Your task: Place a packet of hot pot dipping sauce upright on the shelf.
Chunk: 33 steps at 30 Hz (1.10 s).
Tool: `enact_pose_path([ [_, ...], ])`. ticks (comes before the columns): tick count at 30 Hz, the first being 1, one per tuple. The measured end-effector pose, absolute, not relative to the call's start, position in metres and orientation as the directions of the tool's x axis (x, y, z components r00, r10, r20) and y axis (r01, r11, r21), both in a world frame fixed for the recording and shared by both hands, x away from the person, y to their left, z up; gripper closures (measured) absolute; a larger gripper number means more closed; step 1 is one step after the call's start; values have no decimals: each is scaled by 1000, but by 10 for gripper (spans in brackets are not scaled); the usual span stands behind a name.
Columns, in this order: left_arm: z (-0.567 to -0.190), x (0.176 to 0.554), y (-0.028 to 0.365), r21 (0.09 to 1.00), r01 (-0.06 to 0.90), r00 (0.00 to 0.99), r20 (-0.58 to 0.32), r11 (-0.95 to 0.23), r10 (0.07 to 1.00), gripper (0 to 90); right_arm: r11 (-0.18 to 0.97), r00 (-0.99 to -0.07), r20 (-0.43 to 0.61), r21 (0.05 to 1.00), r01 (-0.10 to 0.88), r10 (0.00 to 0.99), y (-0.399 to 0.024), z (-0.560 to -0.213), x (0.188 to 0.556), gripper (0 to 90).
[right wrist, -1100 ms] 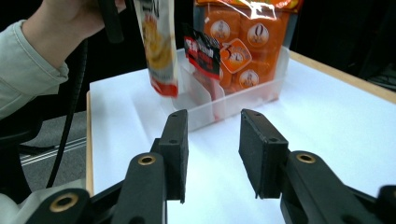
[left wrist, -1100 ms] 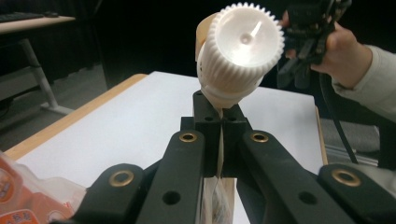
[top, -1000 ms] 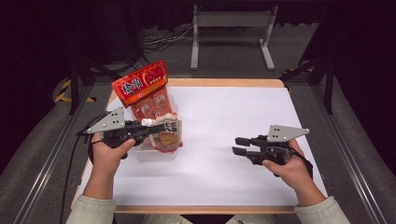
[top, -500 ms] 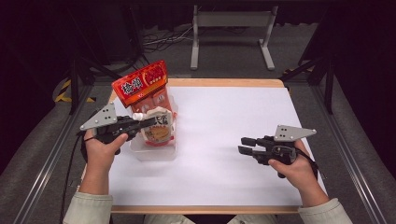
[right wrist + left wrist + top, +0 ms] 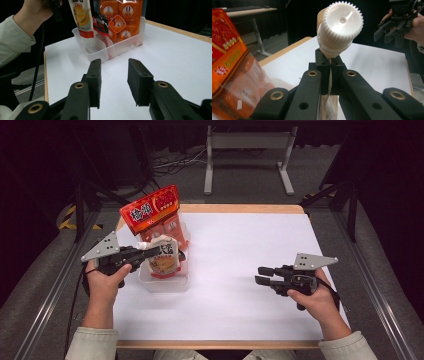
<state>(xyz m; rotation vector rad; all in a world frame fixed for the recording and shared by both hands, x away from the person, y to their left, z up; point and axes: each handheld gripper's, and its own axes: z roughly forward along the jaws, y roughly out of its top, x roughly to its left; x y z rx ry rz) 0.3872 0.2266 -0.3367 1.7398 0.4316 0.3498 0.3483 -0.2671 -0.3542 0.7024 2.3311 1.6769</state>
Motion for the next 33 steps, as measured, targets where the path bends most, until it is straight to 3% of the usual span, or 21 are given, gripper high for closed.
enact_pose_path([
  [33,-380,393,227,954,201,885,-79,-223,459,886,262,-885,152,921,288,439,-259,-362,356,632],
])
